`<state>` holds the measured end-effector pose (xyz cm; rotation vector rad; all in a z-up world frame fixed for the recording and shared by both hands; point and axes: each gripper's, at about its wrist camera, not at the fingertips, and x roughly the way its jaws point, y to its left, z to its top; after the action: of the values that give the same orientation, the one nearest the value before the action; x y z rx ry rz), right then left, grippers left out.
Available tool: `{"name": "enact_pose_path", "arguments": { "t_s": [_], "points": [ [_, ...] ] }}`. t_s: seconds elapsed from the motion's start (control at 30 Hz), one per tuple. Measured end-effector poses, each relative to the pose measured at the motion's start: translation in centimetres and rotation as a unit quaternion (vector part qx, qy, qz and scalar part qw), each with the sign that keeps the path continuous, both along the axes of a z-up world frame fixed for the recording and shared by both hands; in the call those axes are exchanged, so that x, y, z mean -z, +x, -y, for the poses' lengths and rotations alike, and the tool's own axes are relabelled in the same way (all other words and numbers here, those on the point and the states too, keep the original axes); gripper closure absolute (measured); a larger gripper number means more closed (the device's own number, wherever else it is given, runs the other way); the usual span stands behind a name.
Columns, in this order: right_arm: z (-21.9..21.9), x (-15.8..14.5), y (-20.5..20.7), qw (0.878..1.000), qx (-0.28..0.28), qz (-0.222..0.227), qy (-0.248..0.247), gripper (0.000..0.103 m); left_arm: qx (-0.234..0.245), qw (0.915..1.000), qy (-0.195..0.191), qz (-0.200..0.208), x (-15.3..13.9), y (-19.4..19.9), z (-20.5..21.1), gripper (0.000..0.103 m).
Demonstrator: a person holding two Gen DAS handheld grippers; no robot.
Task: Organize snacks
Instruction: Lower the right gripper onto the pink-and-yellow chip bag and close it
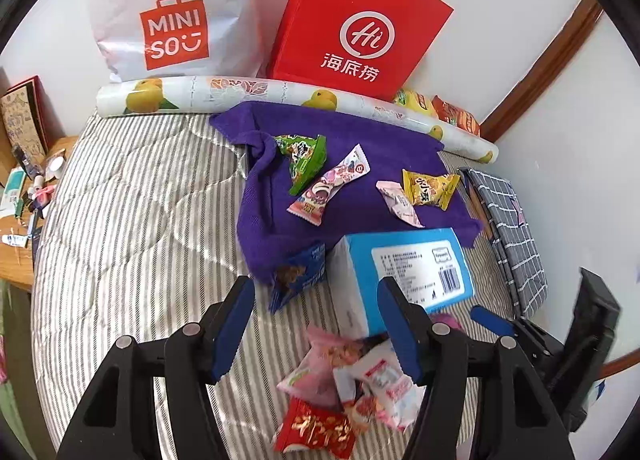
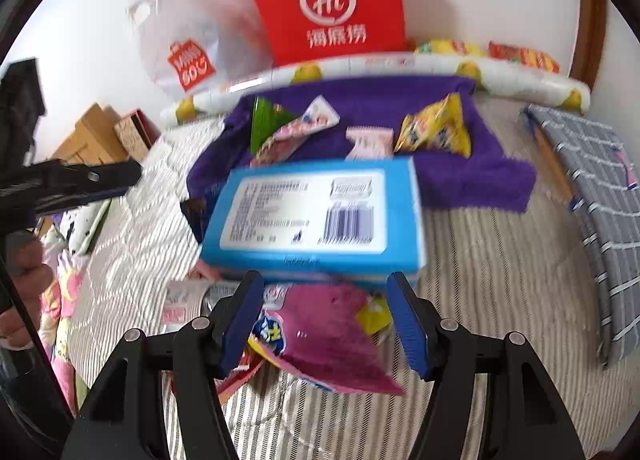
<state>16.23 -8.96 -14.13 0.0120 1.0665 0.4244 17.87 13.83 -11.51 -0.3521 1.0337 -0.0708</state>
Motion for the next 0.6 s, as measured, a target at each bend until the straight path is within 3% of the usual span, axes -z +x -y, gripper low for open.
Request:
{"name": "enact_pose_path", "arguments": {
  "t_s": [0.33,0.6],
  "points": [
    [-0.7,1.9,-2.4,0.999,-0.033,-0.020,-0.029,0.040,-0.008,0.9999,-0.003,-0.006,0.5,-3.1,0.0,0.041],
    [-0.5,2.4,-4.1,0.998,-0.036,0.000,-0.046,0.039,-0.005,0.9999,0.003,-0.010,1.0,-5.5,0.7,0.041]
  ]
}}
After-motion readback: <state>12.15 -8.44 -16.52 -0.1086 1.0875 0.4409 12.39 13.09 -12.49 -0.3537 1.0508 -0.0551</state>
